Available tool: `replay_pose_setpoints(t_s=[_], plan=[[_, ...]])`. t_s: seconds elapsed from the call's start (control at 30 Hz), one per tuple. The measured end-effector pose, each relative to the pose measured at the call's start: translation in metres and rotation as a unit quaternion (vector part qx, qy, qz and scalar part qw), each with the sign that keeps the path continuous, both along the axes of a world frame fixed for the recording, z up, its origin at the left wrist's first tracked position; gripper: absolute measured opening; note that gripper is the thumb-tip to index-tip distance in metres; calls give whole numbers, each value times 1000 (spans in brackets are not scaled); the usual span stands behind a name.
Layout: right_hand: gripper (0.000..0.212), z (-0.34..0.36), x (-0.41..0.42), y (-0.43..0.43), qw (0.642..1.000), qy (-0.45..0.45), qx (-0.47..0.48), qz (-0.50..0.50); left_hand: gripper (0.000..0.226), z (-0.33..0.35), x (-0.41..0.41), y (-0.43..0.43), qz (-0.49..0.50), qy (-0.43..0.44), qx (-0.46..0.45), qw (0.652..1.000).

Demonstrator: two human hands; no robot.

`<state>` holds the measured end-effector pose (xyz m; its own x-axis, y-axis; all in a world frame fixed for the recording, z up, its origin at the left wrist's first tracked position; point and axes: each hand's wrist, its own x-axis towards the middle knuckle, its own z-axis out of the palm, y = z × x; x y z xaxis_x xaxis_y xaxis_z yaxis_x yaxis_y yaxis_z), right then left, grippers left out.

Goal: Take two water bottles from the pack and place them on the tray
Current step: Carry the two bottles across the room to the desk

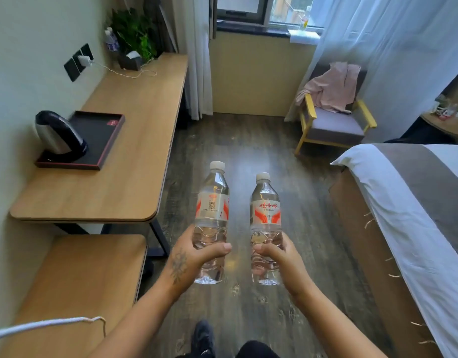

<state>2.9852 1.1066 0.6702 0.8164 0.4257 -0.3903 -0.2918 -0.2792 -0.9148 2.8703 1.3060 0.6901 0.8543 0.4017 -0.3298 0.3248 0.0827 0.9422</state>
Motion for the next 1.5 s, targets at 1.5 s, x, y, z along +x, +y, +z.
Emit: replay_pose_setpoints(t_s=[1.5], plan=[[77, -3, 687, 460, 1000, 16, 1, -14, 74, -4, 685, 453, 41, -10, -3, 999]])
